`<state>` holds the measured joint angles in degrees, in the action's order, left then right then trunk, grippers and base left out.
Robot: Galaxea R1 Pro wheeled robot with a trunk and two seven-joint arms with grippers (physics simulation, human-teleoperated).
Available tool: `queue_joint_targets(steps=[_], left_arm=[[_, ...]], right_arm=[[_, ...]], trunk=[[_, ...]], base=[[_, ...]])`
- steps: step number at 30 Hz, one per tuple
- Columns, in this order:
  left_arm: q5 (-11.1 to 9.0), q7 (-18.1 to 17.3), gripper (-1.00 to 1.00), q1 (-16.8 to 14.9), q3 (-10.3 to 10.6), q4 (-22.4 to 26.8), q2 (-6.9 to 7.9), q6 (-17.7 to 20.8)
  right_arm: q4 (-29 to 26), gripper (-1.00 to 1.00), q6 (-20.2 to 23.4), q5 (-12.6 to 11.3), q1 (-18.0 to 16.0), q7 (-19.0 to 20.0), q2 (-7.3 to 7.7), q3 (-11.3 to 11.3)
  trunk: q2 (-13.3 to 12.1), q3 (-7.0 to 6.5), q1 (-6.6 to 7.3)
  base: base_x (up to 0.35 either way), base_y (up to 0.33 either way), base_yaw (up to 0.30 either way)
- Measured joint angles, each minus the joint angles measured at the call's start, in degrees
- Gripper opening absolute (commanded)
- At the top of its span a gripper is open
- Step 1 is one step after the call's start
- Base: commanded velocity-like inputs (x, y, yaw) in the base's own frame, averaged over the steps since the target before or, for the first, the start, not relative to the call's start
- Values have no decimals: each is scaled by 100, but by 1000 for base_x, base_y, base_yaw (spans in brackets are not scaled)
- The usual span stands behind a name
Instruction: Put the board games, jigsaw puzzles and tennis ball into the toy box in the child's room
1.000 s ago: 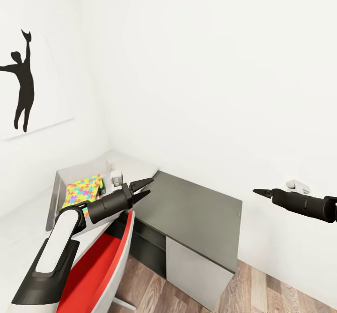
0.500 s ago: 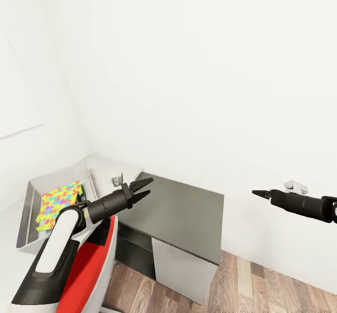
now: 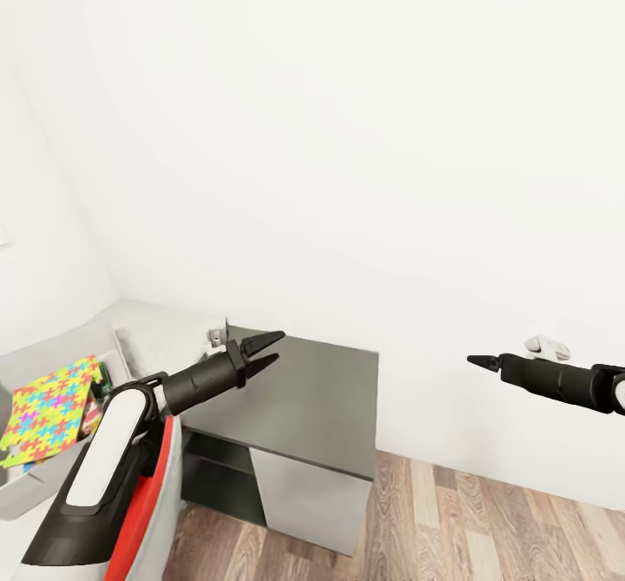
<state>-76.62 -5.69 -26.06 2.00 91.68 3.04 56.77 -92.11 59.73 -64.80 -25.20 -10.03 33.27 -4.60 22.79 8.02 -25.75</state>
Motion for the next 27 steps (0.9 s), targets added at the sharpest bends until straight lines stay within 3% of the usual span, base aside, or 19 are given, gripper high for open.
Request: queue_joint_targets(steps=[5,16,27], left_arm=[[7,5,100,0,1,-1,0,-6],[3,12,100,0,-1,-5,0,-6],[3,16,100,1,-3,-5,1,-7]], right_arm=[[0,100,2,25,2,-3,-4,22],[-7,100,7,42,5,-3,-19,35],[-17,100,3,45,36,31,-23,45]], trunk=[[-2,0,-13],[-1,0,-3],[-1,-1,-3]], base=[[-88,0,-295],[-276,0,-283],[-315,-6,-100]])
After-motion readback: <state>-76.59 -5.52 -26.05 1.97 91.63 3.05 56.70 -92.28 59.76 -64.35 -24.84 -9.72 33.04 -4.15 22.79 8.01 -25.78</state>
